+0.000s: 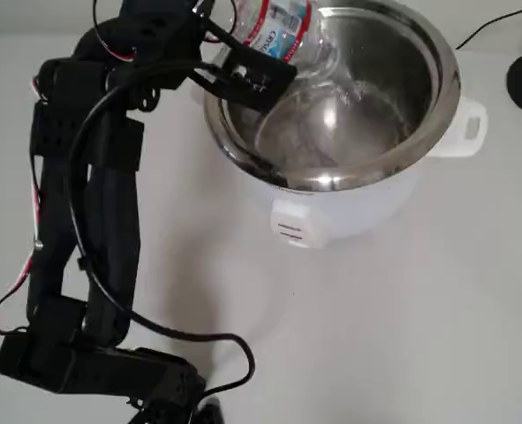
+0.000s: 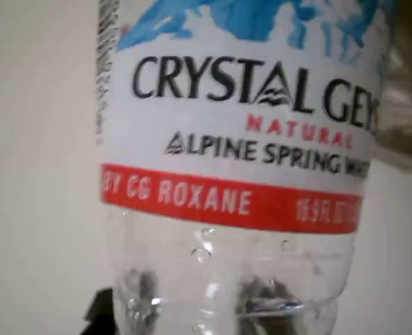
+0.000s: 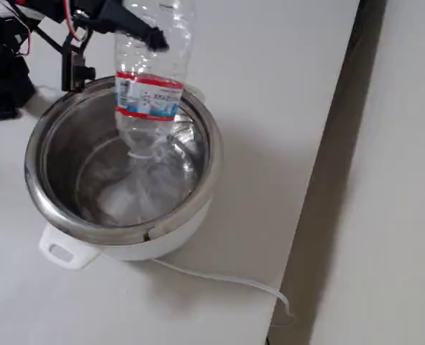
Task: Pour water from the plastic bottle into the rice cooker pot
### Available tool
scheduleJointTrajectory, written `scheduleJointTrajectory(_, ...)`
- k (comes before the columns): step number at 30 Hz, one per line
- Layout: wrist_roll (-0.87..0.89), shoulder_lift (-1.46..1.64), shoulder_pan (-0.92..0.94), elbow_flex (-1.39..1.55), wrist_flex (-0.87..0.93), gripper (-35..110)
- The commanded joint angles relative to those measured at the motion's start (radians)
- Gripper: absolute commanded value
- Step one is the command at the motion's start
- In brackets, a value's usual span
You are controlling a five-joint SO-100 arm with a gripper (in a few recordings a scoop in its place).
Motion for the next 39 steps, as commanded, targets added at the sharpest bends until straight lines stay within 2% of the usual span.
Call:
scheduleJointTrajectory(1, 0.011, 0.014, 0.015, -0.098, 0.005, 13)
scheduleJointTrajectory(14, 0.018, 0.008, 0.026, -0.104, 0.005, 12)
scheduleJointTrajectory(39, 0.140, 0.026, 0.077, -0.107, 0.078, 11)
